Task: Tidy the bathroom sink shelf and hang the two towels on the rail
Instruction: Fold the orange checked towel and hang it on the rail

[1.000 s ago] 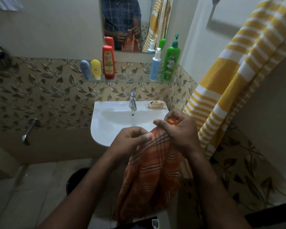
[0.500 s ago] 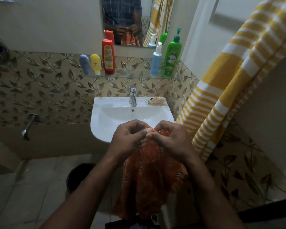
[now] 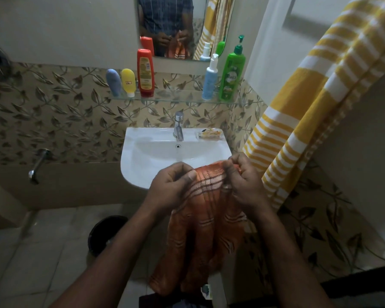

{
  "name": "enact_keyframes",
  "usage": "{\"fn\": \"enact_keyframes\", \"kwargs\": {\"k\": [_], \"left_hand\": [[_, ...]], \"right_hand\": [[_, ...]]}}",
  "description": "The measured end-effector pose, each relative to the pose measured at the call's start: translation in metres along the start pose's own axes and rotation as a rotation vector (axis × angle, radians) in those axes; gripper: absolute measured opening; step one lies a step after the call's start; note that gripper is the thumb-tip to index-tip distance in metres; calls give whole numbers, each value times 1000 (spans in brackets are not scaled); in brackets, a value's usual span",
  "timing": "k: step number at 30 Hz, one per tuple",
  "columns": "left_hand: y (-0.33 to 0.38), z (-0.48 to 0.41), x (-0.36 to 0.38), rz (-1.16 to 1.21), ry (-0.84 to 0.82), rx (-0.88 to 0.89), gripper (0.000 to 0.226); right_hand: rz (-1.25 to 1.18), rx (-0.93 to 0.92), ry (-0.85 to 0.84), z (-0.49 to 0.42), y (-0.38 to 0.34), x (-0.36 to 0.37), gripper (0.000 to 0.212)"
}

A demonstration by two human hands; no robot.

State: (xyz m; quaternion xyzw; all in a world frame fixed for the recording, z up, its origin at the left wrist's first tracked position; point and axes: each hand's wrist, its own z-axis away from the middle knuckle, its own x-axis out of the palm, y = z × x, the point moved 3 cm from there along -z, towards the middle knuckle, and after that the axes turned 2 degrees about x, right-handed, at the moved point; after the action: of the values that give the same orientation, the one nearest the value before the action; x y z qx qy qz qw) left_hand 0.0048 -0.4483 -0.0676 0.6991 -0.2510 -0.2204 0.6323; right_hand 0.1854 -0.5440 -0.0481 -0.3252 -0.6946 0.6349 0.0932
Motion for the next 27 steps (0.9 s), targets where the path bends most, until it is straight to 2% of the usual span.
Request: {"fn": "enact_keyframes", "kwargs": {"k": [2,3,6,9,11,13,16,18,22,27], "left_hand": [[9,-2,3,-101,28,80,13],[13,-2,4,-134,39,120,13],[18,-7,2,-137,63,155,13],[11,-9,1,33,-20,28,29],[3,-6,6,39,-140,-94,42],[-2,-1,10,49,-187,-143,44],[-2,0,3,84,-75,-124,22],[2,-1,-4,91,7,-92,13],[14,-7,-11,-13,90,27,11],[29,-12,-7,-123,120,121,10]], "right_hand": [[-67,20,-66,5,2,14,41],[-91,28,-101,9,1,21,42],[84,-68,-155,17,-8,32,44],[88,-142,-91,12,-16,24,38],[25,-162,-11,6,-22,17,37],[-30,-143,87,-1,-24,8,38],[-92,-95,207,-12,-17,-11,41],[-79,-103,223,-15,-14,-20,47],[-65,-114,134,-15,-11,-14,14],[93,-137,-20,-6,-20,13,23]]}}
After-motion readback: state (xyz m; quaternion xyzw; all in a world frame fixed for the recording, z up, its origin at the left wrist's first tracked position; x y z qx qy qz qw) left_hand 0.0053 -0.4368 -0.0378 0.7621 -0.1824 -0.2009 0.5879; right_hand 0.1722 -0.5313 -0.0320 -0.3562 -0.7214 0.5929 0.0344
